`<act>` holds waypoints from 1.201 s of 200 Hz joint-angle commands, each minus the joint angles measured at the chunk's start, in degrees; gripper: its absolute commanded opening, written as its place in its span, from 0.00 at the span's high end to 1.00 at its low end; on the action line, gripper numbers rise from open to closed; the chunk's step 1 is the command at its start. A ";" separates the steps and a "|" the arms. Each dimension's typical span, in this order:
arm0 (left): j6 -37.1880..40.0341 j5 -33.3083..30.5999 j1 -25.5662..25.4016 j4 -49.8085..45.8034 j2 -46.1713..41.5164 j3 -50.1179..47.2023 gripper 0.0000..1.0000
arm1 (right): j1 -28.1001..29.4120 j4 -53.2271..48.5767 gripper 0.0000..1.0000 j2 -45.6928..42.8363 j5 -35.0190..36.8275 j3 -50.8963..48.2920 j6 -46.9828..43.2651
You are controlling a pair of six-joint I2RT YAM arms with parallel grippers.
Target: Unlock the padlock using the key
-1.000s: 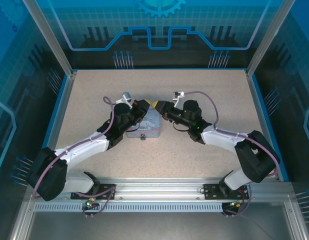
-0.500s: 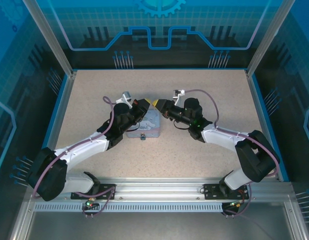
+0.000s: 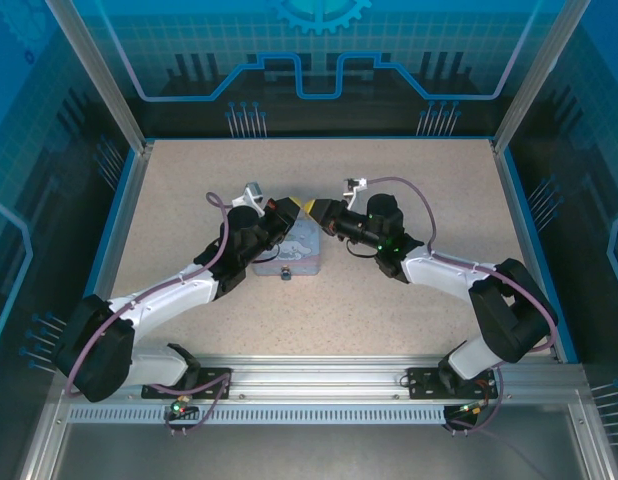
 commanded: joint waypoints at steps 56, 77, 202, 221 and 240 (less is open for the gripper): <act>1.72 0.24 -0.27 1.13 -1.05 1.51 1.00 | 0.37 0.73 1.00 -0.16 -2.04 0.08 -1.26; 2.01 0.37 -0.27 0.90 -1.04 1.62 1.00 | 0.31 0.90 1.00 -0.49 -1.97 -0.38 -1.72; 14.05 12.25 8.97 -27.78 -16.82 0.36 0.01 | -3.72 -11.31 1.00 -4.97 -4.44 -1.12 -8.27; 18.47 18.15 9.40 -33.94 -19.54 -2.92 0.01 | -4.47 -15.52 1.00 -2.11 -6.06 3.00 -9.61; 20.72 20.90 8.30 -36.30 -22.37 -7.93 0.01 | -4.24 -18.78 1.00 1.85 -6.78 8.17 -10.39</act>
